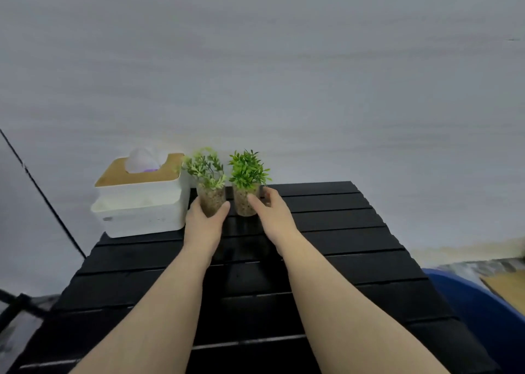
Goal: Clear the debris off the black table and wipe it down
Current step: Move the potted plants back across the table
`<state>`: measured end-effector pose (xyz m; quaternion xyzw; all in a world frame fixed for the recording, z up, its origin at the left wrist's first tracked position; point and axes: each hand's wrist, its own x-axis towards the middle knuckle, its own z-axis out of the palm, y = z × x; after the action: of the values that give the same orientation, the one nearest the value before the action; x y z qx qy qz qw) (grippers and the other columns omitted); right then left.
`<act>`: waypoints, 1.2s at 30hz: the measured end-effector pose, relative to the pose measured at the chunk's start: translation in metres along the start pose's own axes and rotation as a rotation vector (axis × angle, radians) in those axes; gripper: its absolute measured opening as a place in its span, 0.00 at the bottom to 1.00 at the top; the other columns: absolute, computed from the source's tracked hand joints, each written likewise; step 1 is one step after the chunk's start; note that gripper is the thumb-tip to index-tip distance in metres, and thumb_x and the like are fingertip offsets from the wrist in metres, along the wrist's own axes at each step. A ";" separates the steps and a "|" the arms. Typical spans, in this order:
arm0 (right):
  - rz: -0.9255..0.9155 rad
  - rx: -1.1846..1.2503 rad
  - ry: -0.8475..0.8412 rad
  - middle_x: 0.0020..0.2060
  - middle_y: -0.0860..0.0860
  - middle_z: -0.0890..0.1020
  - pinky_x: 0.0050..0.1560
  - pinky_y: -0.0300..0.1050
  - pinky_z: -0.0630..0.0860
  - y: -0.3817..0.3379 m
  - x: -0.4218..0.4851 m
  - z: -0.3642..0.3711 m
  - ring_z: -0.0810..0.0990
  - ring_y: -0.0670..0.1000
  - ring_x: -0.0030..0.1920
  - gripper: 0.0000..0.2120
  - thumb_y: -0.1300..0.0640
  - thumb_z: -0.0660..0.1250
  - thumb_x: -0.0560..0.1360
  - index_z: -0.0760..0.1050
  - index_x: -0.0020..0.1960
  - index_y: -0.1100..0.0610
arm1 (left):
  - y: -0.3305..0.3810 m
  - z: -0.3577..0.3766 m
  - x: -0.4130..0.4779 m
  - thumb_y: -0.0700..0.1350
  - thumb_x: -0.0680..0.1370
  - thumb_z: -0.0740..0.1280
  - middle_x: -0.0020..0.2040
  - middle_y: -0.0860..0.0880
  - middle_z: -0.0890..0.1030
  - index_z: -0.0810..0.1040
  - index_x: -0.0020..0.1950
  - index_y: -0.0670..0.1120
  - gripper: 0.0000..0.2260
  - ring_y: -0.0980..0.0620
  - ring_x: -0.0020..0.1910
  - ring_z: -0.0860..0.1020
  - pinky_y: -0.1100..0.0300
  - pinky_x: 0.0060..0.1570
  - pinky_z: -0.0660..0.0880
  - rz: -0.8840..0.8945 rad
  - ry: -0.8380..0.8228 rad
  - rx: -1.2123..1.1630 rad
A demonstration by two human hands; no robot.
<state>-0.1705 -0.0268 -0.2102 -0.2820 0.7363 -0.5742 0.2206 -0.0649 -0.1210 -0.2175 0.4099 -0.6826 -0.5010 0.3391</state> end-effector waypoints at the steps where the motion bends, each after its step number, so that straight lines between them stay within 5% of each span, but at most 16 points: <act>1: -0.010 -0.029 0.007 0.66 0.49 0.71 0.61 0.49 0.70 0.000 0.008 0.003 0.71 0.50 0.63 0.32 0.41 0.67 0.70 0.63 0.69 0.50 | 0.000 0.002 0.007 0.56 0.69 0.70 0.64 0.49 0.74 0.68 0.66 0.47 0.29 0.51 0.59 0.73 0.52 0.60 0.71 0.011 0.020 0.004; 5: 0.006 -0.085 0.028 0.66 0.51 0.72 0.63 0.57 0.71 0.000 0.032 0.014 0.70 0.54 0.66 0.40 0.44 0.74 0.64 0.62 0.70 0.51 | -0.003 0.008 0.030 0.52 0.67 0.73 0.65 0.45 0.73 0.64 0.69 0.46 0.34 0.45 0.62 0.73 0.47 0.62 0.72 0.017 0.075 -0.019; 13: 0.027 -0.196 0.162 0.57 0.53 0.77 0.58 0.57 0.74 0.002 0.041 0.025 0.73 0.57 0.61 0.30 0.46 0.74 0.64 0.67 0.62 0.51 | 0.002 0.018 0.051 0.47 0.66 0.76 0.61 0.41 0.75 0.65 0.63 0.42 0.31 0.42 0.56 0.76 0.50 0.52 0.75 -0.001 0.204 0.052; 25: 0.051 -0.137 0.397 0.53 0.55 0.80 0.56 0.54 0.76 0.031 0.060 -0.141 0.77 0.58 0.56 0.28 0.50 0.76 0.62 0.72 0.58 0.54 | 0.050 0.135 0.016 0.48 0.66 0.75 0.48 0.51 0.74 0.66 0.53 0.50 0.23 0.55 0.40 0.72 0.64 0.32 0.66 0.098 -0.118 -0.031; 36: 0.073 -0.050 0.347 0.55 0.52 0.76 0.50 0.44 0.70 0.048 0.060 -0.175 0.76 0.54 0.56 0.37 0.59 0.76 0.66 0.61 0.70 0.55 | 0.059 0.187 0.017 0.44 0.68 0.74 0.62 0.44 0.74 0.63 0.65 0.46 0.30 0.47 0.53 0.74 0.57 0.48 0.71 0.092 -0.210 0.035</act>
<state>-0.3366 0.0676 -0.2142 -0.1572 0.7872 -0.5872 0.1035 -0.2485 -0.0505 -0.2102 0.3293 -0.7413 -0.5130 0.2809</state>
